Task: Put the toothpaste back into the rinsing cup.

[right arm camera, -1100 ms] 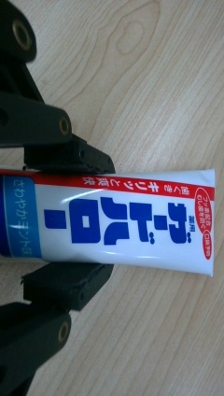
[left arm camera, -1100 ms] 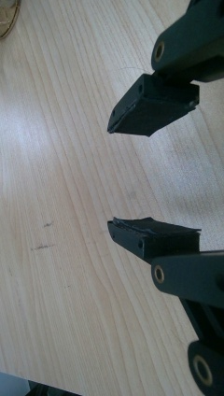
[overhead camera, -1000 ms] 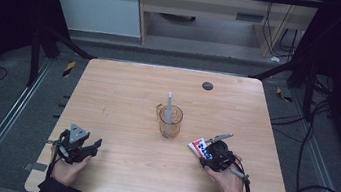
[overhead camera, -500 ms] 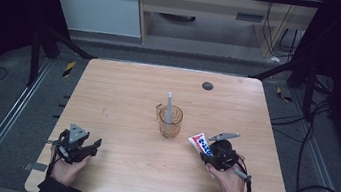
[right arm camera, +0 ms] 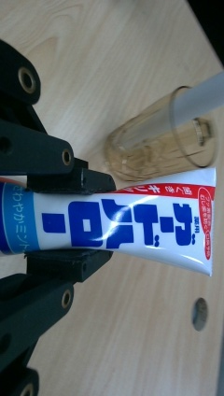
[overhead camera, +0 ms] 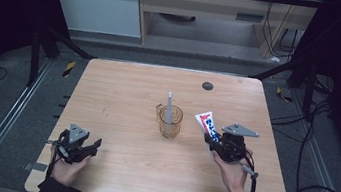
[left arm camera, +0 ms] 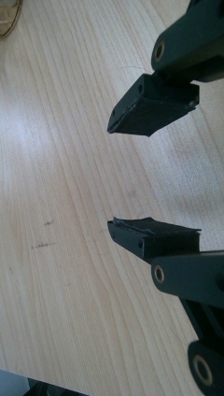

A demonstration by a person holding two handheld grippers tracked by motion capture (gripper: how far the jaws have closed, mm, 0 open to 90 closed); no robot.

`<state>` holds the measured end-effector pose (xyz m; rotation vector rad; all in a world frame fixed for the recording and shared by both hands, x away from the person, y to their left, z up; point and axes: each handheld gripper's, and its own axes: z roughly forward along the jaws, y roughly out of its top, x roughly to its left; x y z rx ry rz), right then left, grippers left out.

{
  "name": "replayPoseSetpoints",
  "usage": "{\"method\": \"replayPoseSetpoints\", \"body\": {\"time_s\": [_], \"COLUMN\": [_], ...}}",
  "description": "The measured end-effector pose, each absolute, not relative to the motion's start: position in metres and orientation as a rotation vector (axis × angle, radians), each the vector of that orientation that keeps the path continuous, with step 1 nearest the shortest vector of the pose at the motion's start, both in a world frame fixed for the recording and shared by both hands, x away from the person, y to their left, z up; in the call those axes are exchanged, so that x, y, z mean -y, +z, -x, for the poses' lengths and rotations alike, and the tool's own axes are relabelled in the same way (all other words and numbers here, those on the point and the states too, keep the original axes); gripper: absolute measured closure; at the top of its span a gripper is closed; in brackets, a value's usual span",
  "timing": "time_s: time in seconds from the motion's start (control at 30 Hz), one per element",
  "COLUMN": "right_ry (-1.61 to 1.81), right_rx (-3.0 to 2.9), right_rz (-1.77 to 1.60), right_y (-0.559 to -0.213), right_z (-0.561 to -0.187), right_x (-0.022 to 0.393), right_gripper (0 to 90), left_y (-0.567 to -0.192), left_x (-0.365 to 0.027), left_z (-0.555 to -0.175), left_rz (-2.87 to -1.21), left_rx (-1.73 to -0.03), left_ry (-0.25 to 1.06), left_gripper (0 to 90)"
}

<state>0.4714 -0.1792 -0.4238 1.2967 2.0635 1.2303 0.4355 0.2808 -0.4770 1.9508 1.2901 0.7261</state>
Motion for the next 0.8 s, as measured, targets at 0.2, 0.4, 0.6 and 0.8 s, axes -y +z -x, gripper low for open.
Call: {"method": "replayPoseSetpoints", "body": {"time_s": [0.2,0.4,0.6,0.8], "right_ry": [1.344,1.405,1.461,1.479], "right_rx": [-1.921,-1.843,-1.743,-1.703], "right_rz": [-1.273,-1.253,-1.215,-1.205], "right_y": [-0.406,-0.396,-0.387,-0.385], "right_z": [-0.483,-0.492,-0.503,-0.511], "right_x": [0.17,0.163,0.154,0.148], "right_gripper": [68.2,68.2,68.1,68.1], "left_y": [-0.477,-0.477,-0.477,-0.478], "left_x": [-0.281,-0.282,-0.282,-0.282], "left_z": [-0.436,-0.435,-0.436,-0.436], "left_rz": [-1.948,-1.947,-1.945,-1.945], "left_rx": [-1.295,-1.296,-1.296,-1.298], "left_ry": [0.726,0.725,0.724,0.721], "left_gripper": [45.3,45.2,45.3,45.3]}}
